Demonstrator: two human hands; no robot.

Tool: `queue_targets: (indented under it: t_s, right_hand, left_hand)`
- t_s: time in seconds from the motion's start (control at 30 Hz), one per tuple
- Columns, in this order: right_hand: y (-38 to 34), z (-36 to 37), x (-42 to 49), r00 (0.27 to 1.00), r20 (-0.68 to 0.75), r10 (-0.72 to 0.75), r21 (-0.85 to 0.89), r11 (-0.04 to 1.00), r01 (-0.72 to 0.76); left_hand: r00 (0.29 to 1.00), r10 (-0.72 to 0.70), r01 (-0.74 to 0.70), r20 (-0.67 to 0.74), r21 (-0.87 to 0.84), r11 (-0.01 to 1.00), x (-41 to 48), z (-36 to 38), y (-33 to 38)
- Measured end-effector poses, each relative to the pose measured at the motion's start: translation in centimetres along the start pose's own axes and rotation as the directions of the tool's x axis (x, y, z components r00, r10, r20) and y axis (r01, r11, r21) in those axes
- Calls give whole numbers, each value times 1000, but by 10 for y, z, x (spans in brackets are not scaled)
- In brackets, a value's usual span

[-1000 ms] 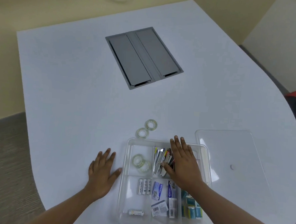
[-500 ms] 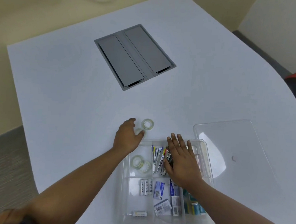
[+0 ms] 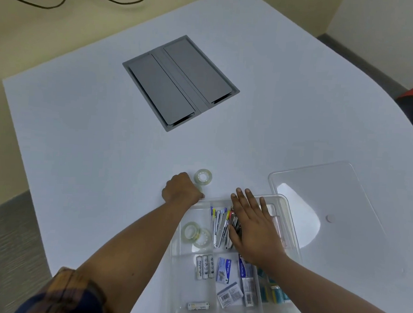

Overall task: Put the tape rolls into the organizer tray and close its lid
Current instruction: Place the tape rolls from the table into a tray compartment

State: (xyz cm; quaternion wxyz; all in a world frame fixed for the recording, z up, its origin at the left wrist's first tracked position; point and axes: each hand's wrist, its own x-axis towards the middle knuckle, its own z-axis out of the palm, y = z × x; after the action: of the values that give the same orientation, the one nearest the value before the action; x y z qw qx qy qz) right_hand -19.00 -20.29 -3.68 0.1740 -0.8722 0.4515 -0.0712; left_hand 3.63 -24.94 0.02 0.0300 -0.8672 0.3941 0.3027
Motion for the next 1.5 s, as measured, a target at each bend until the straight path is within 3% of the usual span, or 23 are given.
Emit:
queue_targets:
  t_s: [0.13, 0.27, 0.4, 0.67, 0.87, 1.0, 1.23, 1.33, 1.5]
  right_hand:
    - [-1, 0, 0, 1000, -5, 3, 10, 1000, -3]
    - [0, 0, 1, 1000, -4, 4, 3, 1000, -4]
    - [1, 0, 1, 1000, -1, 5, -4, 1000, -5]
    - [0, 1, 0, 1000, -7, 9, 5, 1000, -9]
    - [0, 2, 0, 1000, -11, 8, 6, 1000, -8]
    - [2, 4, 1, 1000, -24, 5, 12, 1000, -5]
    - [3, 6, 1, 999, -32, 4, 16, 1000, -4]
    - [2, 5, 1, 999, -35, -1, 20, 1000, 1]
    - [0, 2, 0, 999, -33, 1, 28, 1000, 0]
  left_hand:
    - [989, 98, -88, -109, 94, 992, -3, -7, 0]
    - [924, 251, -283, -288, -76, 956, -23, -25, -9]
    - [890, 349, -396, -293, -118, 911, -61, -24, -35]
    - [888, 450, -450, -94, 26, 893, -97, 14, -57]
    - [897, 443, -441, -5, 87, 893, -92, 25, -53]
    - [880, 474, -469, -26, 107, 877, -90, 25, -54]
    - [802, 543, -548, -248, 55, 834, -71, 1, -47]
    - [816, 510, -525, -273, 23, 851, -50, -6, -35]
    - [881, 431, -433, -195, 32, 901, -15, -9, -13]
